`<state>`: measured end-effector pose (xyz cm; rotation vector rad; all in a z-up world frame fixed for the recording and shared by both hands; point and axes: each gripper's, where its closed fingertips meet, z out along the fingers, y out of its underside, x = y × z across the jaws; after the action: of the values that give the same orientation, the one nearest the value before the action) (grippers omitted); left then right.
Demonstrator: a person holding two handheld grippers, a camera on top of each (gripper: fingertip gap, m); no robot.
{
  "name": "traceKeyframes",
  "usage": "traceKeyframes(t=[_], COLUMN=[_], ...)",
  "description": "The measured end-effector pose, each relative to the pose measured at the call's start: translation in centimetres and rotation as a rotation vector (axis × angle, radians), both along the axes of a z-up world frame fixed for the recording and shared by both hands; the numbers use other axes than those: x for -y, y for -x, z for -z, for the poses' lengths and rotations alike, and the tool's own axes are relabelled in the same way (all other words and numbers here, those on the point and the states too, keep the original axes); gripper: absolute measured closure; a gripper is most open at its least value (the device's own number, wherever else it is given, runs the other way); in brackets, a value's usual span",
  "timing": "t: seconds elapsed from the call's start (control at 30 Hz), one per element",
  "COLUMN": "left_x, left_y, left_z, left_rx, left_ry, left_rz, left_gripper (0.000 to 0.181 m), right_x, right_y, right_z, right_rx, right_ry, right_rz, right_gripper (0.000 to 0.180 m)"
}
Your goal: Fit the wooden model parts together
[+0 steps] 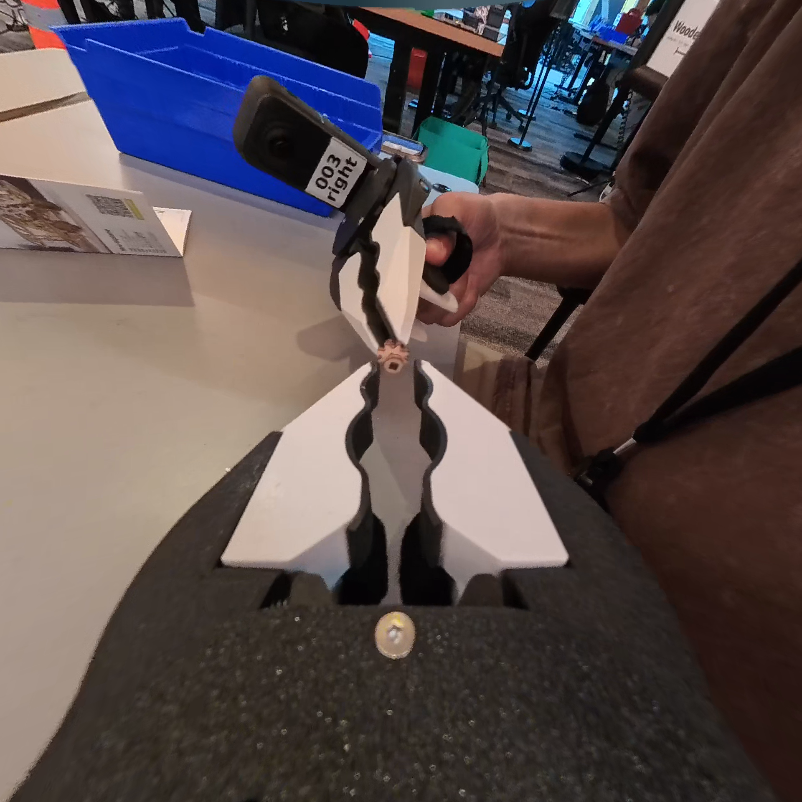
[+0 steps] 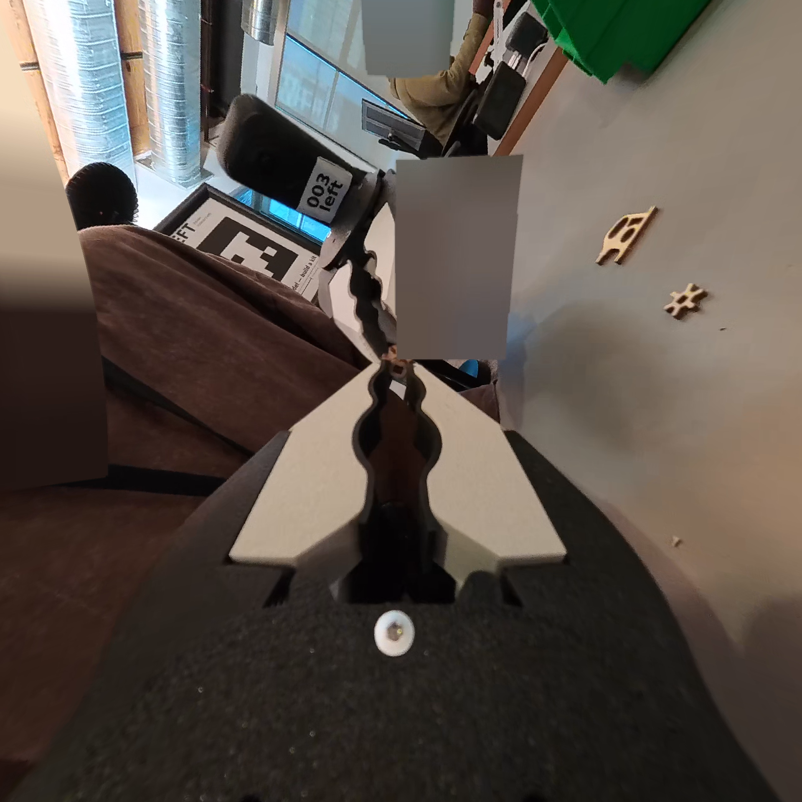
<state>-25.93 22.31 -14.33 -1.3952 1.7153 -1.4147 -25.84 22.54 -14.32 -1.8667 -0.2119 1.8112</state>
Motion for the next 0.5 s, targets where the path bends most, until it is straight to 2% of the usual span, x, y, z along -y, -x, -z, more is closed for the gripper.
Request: traceKeyframes(t=[0.23, 0.5], left_x=[0.3, 0.9], left_y=[0.2, 0.6], left_z=[0.7, -2.1], left_rx=[-0.044, 0.042], left_ry=[-0.015, 0.332], left_rz=[0.018, 0.118], left_gripper=[0.175, 0.176], right_x=[0.3, 0.9], right_y=[0.5, 0.8], right_z=[0.6, -1.8], right_rx=[0.029, -0.068], right_ry=[0.007, -0.106], right_rz=[-0.020, -0.052], right_gripper=[0.172, 0.172])
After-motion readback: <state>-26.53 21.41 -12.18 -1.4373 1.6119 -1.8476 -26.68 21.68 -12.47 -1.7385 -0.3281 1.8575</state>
